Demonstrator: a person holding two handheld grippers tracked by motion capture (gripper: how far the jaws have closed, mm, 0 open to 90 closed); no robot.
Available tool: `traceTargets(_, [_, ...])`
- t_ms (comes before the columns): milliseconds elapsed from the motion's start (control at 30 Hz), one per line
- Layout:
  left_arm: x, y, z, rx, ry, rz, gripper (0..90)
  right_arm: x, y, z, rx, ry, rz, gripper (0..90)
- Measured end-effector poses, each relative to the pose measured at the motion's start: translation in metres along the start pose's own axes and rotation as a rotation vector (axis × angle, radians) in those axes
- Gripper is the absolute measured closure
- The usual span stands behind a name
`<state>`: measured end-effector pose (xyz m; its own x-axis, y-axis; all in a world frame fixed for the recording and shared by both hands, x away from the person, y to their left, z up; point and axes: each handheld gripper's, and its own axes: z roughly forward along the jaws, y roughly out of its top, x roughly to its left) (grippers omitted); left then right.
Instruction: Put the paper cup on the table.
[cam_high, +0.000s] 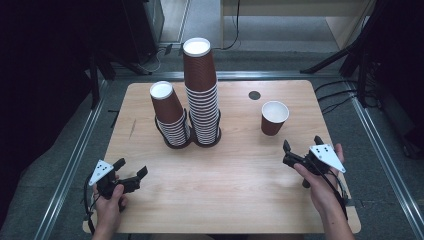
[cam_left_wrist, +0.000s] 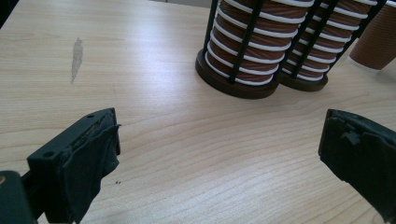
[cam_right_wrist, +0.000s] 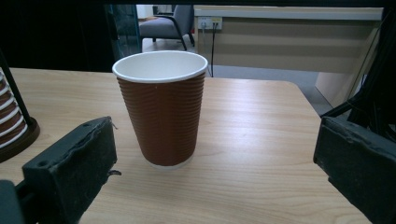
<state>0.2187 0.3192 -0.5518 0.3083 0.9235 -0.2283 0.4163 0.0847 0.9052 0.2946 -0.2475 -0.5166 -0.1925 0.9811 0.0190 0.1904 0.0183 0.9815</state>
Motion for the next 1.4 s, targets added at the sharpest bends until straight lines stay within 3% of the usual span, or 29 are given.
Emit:
traceTargets(1067, [-0.001, 0.0, -0.001, 0.001, 0.009, 0.006, 0.0, -0.048, -0.027, -0.061, 0.014, -0.069, 0.03, 0.0])
traceTargets(1233, [-0.001, 0.0, -0.001, -0.001, 0.011, 0.004, 0.0, -0.053, -0.032, -0.073, 0.013, -0.094, -0.004, 0.0])
traceTargets(1400, [-0.001, 0.0, 0.0, -0.001, 0.012, 0.005, 0.0, -0.058, -0.035, -0.083, 0.02, -0.109, 0.002, 0.0])
